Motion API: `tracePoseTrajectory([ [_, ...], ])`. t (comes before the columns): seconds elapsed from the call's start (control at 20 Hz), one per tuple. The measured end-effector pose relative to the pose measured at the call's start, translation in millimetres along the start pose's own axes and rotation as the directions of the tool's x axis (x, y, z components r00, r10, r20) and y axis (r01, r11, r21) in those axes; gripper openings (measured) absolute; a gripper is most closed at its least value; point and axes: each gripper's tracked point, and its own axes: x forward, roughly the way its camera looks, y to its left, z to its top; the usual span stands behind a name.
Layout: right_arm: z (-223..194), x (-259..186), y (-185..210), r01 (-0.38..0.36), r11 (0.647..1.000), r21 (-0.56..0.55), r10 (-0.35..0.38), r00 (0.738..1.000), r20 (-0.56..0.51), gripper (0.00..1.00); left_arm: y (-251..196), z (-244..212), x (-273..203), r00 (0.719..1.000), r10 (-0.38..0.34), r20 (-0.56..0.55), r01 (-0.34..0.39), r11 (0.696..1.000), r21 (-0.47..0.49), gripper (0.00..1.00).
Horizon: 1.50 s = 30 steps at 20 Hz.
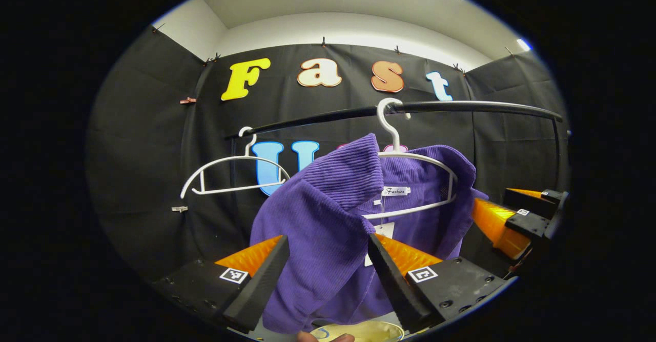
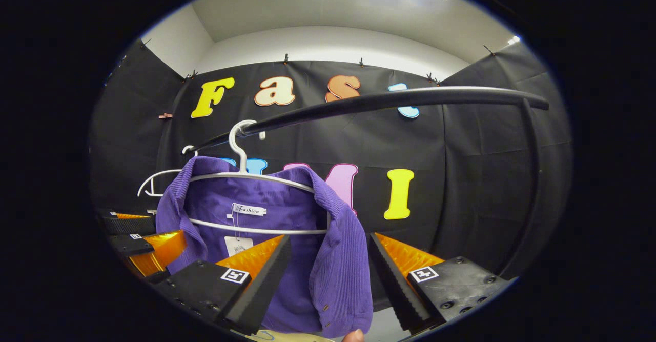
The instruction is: Grasp the clothes on the hanger with both hands and then place them into the laundry hamper below.
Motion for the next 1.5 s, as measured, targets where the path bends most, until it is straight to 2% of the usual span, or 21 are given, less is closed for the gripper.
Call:
tracePoseTrajectory([
  [0.1, -7, 11, 2, -0.005, 1.000, 0.004, 0.005, 1.000, -0.008, 0.97, -11, 0, 3, 1.000, -0.019, 0.008, 0.019, 1.000, 0.015, 0.97],
  [0.2, -15, 20, 4, -0.012, 1.000, 0.003, 0.012, 1.000, -0.026, 0.98, -14, -2, 10, 1.000, -0.004, 0.013, 0.003, 0.999, 0.049, 0.97],
  [0.4, -23, 35, 1, -0.016, 1.000, 0.025, 0.017, 0.999, -0.040, 0.98, 7, -3, 36, 0.996, 0.095, 0.004, -0.095, 0.995, 0.037, 0.94],
  [0.45, -26, 41, 3, -0.023, 0.999, 0.034, 0.024, 0.999, -0.041, 0.98, 11, 2, 40, 0.994, 0.104, 0.015, -0.105, 0.994, 0.029, 0.97],
  [0.5, -27, 44, 3, -0.030, 0.999, 0.039, 0.032, 0.999, -0.043, 0.98, 13, 5, 44, 0.993, 0.117, 0.025, -0.118, 0.993, 0.030, 0.94],
  [0.55, -30, 49, 7, -0.048, 0.998, 0.047, 0.051, 0.997, -0.051, 0.91, 17, 6, 46, 0.991, 0.129, 0.027, -0.130, 0.991, 0.042, 0.93],
  [0.6, -34, 53, 10, -0.064, 0.997, 0.051, 0.067, 0.996, -0.063, 0.85, 21, 4, 49, 0.989, 0.148, 0.026, -0.149, 0.987, 0.057, 0.78],
  [0.7, -44, 61, 8, -0.065, 0.997, 0.042, 0.069, 0.993, -0.095, 0.51, 33, 4, 50, 0.982, 0.189, 0.016, -0.189, 0.980, 0.059, 0.47],
  [0.8, -54, 63, -12, -0.001, 0.999, 0.035, 0.006, 0.991, -0.136, 0.19, 42, 6, 47, 0.982, 0.188, -0.001, -0.188, 0.982, 0.020, 0.17],
  [0.85, -57, 66, -17, 0.014, 0.998, 0.056, -0.007, 0.991, -0.134, 0.09, 41, 6, 49, 0.988, 0.154, -0.012, -0.154, 0.988, -0.002, 0.20],
  [0.95, -49, 61, -20, 0.016, 0.997, 0.071, -0.008, 0.993, -0.118, 0.12, 38, 5, 44, 0.995, 0.096, -0.021, -0.096, 0.995, -0.014, 0.15],
  [1.1, -40, 53, -9, -0.047, 0.998, 0.052, 0.051, 0.995, -0.086, 0.12, 43, 4, 41, 0.997, 0.077, -0.021, -0.077, 0.997, 0.016, 0.08],
  [1.25, -38, 49, 4, -0.100, 0.994, 0.032, 0.103, 0.991, -0.083, 0.12, 38, -1, 40, 0.998, 0.050, -0.044, -0.049, 0.999, 0.019, 0.07],
  [1.4, -41, 45, 7, -0.087, 0.996, 0.036, 0.091, 0.990, -0.107, 0.12, 39, -4, 40, 0.997, 0.049, -0.060, -0.049, 0.999, 0.002, 0.09],
  [1.45, -41, 52, 5, -0.073, 0.996, 0.049, 0.078, 0.991, -0.109, 0.04, 39, -2, 40, 0.997, 0.053, -0.057, -0.053, 0.999, -0.001, 0.09],
  [1.5, -41, 47, 5, -0.066, 0.996, 0.052, 0.072, 0.991, -0.113, 0.05, 40, -2, 40, 0.997, 0.054, -0.057, -0.054, 0.999, -0.001, 0.09],
])
